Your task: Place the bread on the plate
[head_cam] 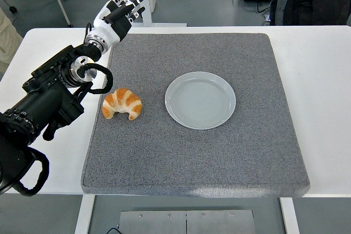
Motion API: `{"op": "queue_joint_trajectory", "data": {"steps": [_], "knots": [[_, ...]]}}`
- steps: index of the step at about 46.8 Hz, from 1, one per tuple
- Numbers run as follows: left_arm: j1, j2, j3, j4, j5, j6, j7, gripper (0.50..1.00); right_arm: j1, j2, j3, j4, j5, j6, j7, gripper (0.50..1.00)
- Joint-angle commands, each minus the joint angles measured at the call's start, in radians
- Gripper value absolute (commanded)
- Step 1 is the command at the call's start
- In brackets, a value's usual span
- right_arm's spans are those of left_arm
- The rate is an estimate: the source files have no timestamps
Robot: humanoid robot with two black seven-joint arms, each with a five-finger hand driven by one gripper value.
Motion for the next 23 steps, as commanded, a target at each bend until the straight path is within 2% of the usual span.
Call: {"op": "queue_joint_trajectory", "data": {"steps": [1,19,23], "knots": [[0.001,0.0,0.0,0.0,0.0,0.001,-0.001,0.99,0.0,0.0,0.0,0.0,0.0,0.001,0.0,1.0],[-0.008,0.0,0.0,0.0,0.009,0.001,0.002,0.99,-0.001,0.0,0.0,0.0,0.0,-0.001,0.0,1.0],[-0.01,0.006,-0.003,-0.006,0.003,-0.015,0.003,0.99,0.0,0.0,0.0,0.0,0.0,0.001,0.0,1.0]]}}
